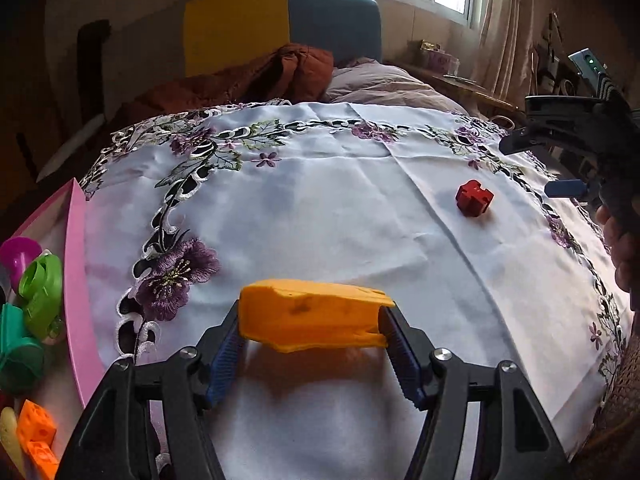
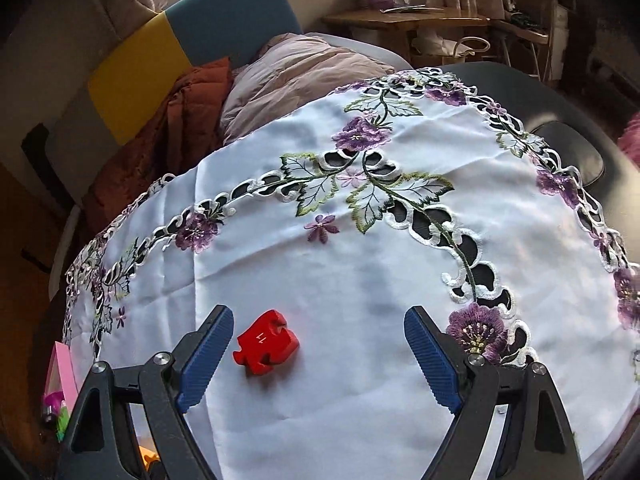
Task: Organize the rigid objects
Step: 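Grasp the red puzzle piece with the right gripper while the left holds the orange piece, then carry the orange trough piece into the tray and open the left gripper, then carry the red puzzle piece into the tray and open the right gripper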
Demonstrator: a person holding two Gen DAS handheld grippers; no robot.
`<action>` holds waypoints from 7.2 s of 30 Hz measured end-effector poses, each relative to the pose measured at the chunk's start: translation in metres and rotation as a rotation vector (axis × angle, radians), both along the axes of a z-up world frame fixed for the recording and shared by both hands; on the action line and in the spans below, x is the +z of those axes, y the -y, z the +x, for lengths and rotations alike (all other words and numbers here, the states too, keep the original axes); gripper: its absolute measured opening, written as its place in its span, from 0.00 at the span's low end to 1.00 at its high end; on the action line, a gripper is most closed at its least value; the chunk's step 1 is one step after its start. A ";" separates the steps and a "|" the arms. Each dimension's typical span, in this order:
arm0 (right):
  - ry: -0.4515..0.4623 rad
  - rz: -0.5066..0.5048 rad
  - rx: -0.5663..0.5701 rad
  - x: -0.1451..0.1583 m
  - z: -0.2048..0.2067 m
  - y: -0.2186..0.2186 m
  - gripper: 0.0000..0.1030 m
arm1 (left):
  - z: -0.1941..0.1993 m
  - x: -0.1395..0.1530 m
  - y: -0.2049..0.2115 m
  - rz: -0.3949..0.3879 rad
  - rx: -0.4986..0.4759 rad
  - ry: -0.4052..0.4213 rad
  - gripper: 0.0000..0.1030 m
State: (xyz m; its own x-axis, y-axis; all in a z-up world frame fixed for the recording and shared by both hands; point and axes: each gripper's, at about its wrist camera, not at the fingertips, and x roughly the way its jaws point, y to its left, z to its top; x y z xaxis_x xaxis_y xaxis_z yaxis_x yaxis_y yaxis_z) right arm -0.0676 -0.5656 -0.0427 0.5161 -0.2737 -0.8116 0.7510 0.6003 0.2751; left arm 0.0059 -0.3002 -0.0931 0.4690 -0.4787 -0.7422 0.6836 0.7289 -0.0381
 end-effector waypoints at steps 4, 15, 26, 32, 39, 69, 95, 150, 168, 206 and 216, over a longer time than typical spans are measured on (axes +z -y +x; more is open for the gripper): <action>-0.005 -0.004 0.010 -0.001 0.002 -0.002 0.85 | -0.001 -0.001 -0.001 -0.004 -0.001 0.000 0.64; -0.075 -0.182 0.261 -0.001 0.038 -0.045 0.85 | -0.001 -0.001 -0.003 -0.023 -0.001 -0.009 0.64; -0.185 -0.241 0.347 -0.021 0.055 -0.057 0.84 | 0.000 -0.001 -0.005 -0.036 -0.002 -0.017 0.64; -0.221 -0.260 0.367 -0.027 0.060 -0.058 0.81 | 0.000 -0.001 -0.005 -0.039 -0.002 -0.019 0.64; -0.239 -0.248 0.362 -0.032 0.064 -0.054 0.70 | 0.000 -0.002 -0.005 -0.039 -0.002 -0.019 0.64; -0.283 -0.196 0.425 -0.039 0.067 -0.064 0.47 | -0.001 -0.001 -0.004 -0.026 0.000 -0.012 0.64; -0.282 -0.219 0.443 -0.038 0.066 -0.064 0.46 | 0.019 0.112 -0.145 -0.265 0.177 -0.055 0.64; -0.310 -0.275 0.459 -0.037 0.066 -0.071 0.46 | 0.025 0.071 -0.208 -0.076 0.305 -0.049 0.64; -0.309 -0.286 0.443 -0.038 0.064 -0.072 0.46 | 0.018 0.080 -0.256 -0.113 0.394 -0.030 0.64; -0.018 -0.211 1.197 -0.006 0.124 -0.422 0.46 | 0.031 0.059 -0.325 -0.109 0.604 -0.087 0.65; -0.056 -0.207 1.165 -0.024 0.140 -0.422 0.46 | 0.034 0.053 -0.327 -0.089 0.625 -0.077 0.71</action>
State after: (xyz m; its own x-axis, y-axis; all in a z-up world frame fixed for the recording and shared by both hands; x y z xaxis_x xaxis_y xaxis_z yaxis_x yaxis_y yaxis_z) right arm 0.0728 -0.1440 -0.0671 0.5060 0.2093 -0.8368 -0.2701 0.9598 0.0768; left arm 0.0403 0.0267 -0.0398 0.6269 -0.1932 -0.7547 0.1230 0.9812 -0.1490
